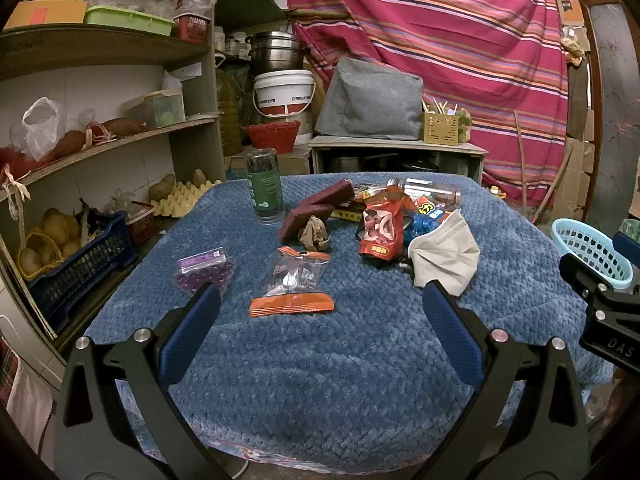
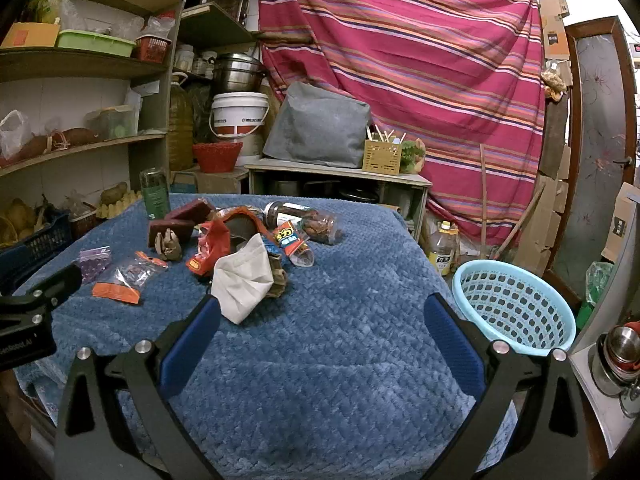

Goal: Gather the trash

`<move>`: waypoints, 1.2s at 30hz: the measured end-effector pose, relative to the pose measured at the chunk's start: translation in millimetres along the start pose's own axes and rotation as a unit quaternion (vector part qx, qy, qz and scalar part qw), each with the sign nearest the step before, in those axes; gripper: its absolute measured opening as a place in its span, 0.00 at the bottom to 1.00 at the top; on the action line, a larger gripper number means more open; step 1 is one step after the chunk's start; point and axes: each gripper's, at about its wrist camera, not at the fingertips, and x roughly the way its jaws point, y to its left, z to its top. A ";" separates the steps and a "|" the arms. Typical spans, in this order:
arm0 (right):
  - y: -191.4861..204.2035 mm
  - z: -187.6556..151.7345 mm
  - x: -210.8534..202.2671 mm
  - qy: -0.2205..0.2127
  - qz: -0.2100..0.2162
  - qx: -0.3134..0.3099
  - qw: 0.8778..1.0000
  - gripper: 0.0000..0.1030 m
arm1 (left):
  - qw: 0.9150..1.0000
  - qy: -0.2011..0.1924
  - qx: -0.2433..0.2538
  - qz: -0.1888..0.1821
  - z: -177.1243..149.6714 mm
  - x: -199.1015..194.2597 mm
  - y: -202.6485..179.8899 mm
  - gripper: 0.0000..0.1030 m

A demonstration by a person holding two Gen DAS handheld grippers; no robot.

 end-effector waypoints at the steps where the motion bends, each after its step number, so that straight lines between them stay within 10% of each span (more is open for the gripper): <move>1: 0.2 -0.3 -0.1 0.000 0.000 0.000 1.000 0.96 | 1.000 0.000 0.000 0.000 0.0 -0.2 0.0 0.95; 36: 0.8 -0.5 -0.1 -0.001 -0.004 -0.004 1.000 0.96 | 1.000 -0.002 -0.001 0.000 -0.4 -0.5 0.8 0.95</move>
